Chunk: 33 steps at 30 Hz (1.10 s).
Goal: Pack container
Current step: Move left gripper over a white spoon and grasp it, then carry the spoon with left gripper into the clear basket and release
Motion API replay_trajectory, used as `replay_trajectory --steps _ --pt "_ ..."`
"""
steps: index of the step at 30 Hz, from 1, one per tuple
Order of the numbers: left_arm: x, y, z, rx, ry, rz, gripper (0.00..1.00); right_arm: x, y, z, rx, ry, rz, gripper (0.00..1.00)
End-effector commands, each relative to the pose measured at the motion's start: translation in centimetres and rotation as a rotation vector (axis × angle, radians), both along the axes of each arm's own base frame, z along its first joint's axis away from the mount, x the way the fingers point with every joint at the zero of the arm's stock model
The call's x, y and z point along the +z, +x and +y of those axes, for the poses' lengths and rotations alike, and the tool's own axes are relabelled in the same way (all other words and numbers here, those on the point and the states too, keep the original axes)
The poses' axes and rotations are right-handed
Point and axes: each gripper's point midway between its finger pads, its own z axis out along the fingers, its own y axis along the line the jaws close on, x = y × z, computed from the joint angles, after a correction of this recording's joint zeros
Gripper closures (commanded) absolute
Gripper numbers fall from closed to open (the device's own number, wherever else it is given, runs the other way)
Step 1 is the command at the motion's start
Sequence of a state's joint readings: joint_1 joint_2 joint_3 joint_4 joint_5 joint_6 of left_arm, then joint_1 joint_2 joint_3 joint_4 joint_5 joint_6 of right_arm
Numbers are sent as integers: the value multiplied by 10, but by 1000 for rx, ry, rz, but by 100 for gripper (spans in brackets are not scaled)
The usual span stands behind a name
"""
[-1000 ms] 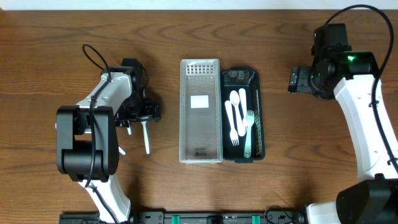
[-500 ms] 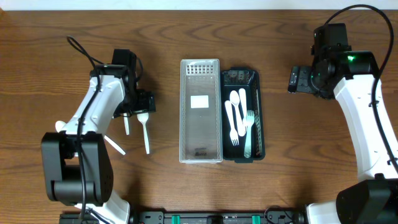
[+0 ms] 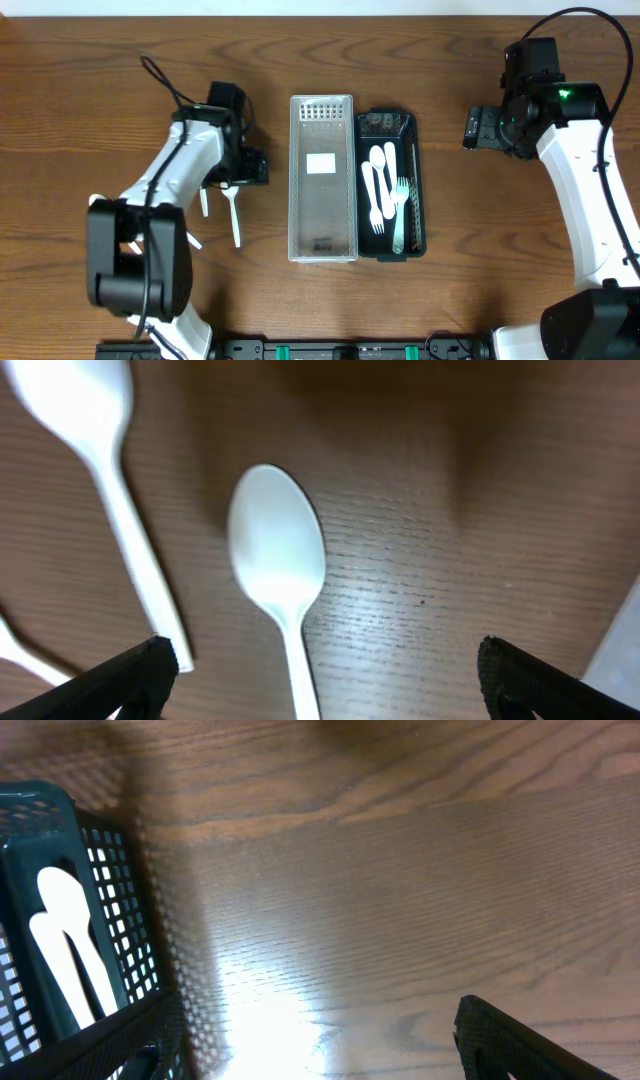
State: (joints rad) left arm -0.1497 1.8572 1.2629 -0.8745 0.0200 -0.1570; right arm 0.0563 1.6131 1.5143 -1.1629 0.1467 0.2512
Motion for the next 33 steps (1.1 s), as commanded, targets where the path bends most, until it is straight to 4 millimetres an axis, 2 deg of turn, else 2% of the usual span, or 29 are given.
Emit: replay_trajectory --steps 1,9,12,18,27,28,30,33 --pt "-16 -6 2 4 10 55 2 -1 -2 -3 5 -7 8 11" --pt "-33 -11 3 6 17 108 2 -1 -3 -3 5 -7 11 11" --pt "-36 -14 -5 11 -27 124 1 -1 -3 -3 5 -7 12 11" --pt "-41 -23 -10 59 -60 156 14 -1 -3 -4 3 -12 12 11" --pt "-57 -49 -6 104 -46 219 18 -2 -5 -4 10 -14 20 12" --pt "-58 -50 -6 104 -45 220 20 -2 -5 -4 9 -14 21 13" --pt "-58 -50 -6 104 -45 222 37 -2 -5 -5 7 -14 21 13" --pt "-58 -50 -6 104 -45 221 52 -2 -5 -5 7 -14 21 14"
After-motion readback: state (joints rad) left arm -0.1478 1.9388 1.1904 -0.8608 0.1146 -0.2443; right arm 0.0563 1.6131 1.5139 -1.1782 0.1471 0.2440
